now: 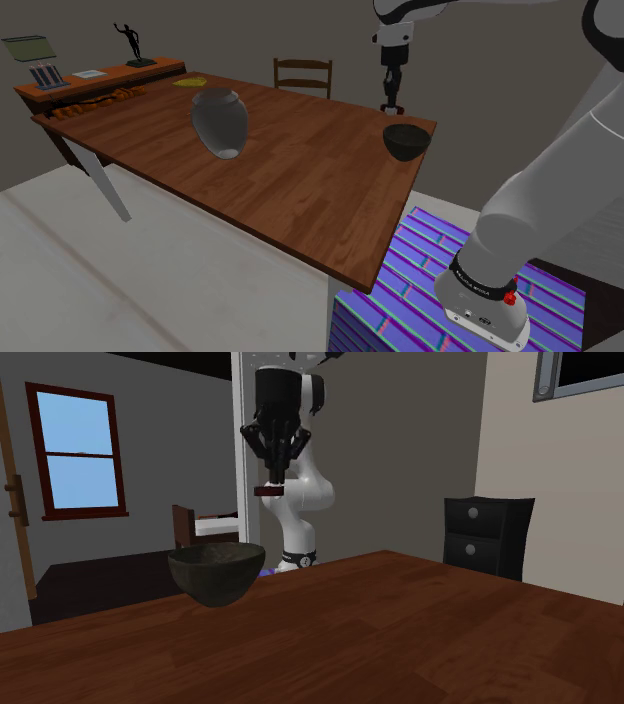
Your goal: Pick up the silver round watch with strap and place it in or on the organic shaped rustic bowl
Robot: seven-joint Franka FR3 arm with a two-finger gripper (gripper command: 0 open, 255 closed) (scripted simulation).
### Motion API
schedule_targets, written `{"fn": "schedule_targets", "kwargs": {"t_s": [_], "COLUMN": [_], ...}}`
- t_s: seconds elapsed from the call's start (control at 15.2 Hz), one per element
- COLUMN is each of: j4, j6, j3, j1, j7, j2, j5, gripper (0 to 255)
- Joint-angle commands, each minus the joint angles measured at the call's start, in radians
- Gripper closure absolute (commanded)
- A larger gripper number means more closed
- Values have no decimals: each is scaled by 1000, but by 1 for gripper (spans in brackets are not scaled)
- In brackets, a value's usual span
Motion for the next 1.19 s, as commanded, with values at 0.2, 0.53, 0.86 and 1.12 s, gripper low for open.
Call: {"fn": "schedule_targets", "kwargs": {"t_s": [0.2,0.53,0.86,1.12], "j4": [33,34,-31,-79], "j6": [-12,10,77,131], "j3": [-77,-115,-119,-122], "j1": [-51,-75,-77,-78], "j7": [-125,-183,-178,-175], "j2": [10,26,28,34], "j5": [-32,-43,-45,-46], "gripper": [255,255,255,255]}}
